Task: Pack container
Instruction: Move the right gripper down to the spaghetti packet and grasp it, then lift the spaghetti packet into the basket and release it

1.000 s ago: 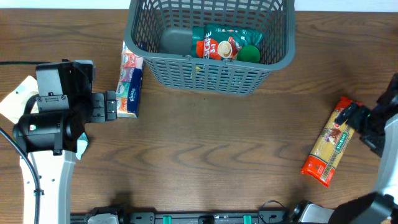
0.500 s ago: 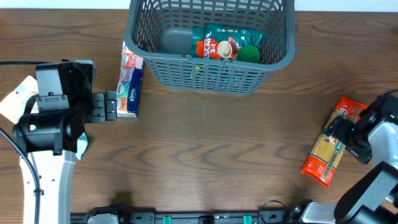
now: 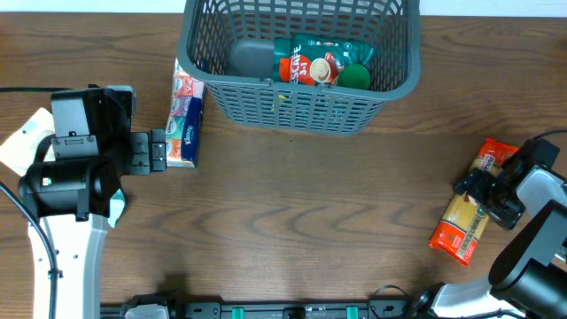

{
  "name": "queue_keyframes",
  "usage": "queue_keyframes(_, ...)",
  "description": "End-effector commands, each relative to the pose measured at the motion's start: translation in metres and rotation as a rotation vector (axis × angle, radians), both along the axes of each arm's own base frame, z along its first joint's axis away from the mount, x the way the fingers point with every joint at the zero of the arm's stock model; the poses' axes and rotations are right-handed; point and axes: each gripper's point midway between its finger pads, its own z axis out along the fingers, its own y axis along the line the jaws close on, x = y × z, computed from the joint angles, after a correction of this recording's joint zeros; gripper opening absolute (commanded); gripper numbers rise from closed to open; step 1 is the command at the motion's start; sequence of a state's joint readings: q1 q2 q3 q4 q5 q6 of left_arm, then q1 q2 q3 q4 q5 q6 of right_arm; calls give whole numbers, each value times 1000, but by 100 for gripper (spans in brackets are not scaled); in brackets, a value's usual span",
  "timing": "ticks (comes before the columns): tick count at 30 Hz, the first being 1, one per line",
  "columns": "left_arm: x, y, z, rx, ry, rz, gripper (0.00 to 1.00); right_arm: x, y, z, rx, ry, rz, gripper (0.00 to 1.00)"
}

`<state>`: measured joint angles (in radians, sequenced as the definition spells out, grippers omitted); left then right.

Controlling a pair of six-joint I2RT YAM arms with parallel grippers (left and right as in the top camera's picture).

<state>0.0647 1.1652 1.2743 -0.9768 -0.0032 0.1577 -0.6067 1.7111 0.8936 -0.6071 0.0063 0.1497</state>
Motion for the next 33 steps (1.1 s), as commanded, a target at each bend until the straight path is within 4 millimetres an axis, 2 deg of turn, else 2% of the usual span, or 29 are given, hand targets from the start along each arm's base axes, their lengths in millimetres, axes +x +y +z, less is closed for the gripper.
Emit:
queue_keyframes(1, 2, 1, 5, 2, -10, -2, 99, -13, 17, -32, 103, 60, -16, 78)
queue_keyframes(3, 2, 1, 5, 2, -10, -2, 99, -12, 21, -35, 125, 56, -15, 68)
queue_keyframes(5, 2, 1, 5, 2, -10, -2, 99, -12, 22, -35, 131, 55, -14, 48)
queue_keyframes(6, 2, 1, 5, 2, -10, -2, 99, -12, 22, -35, 131, 53, -14, 40)
queue_keyframes(10, 2, 1, 5, 2, -11, -2, 99, -6, 26, -34, 160, 23, -10, 22)
queue_keyframes(11, 2, 1, 5, 2, -11, -3, 99, -2, 29, -32, 181, 4, -7, 6)
queue_keyframes(12, 2, 1, 5, 2, -11, -3, 99, 3, 33, -30, 203, -18, -2, 1)
queue_keyframes(15, 2, 1, 5, 2, -11, -3, 99, 21, 45, -17, 269, -98, 24, 1)
queue_keyframes(18, 2, 1, 5, 2, -11, -3, 99, 46, 52, 10, 298, -177, 67, 1)
queue_keyframes(19, 2, 1, 5, 2, -11, -3, 99, 53, 53, 21, 296, -194, 80, 1)
queue_keyframes(23, 2, 1, 5, 2, -10, -3, 99, 86, 57, 83, 249, -255, 181, 1)
queue_keyframes(28, 2, 1, 5, 2, -10, -3, 99, 125, 75, 183, 158, -371, 355, 1)
queue_keyframes(30, 2, 1, 5, 2, -10, -2, 99, 140, 86, 231, 115, -440, 426, 1)
queue_keyframes(33, 2, 1, 5, 2, -11, -2, 98, 154, 108, 291, 46, -543, 549, 1)
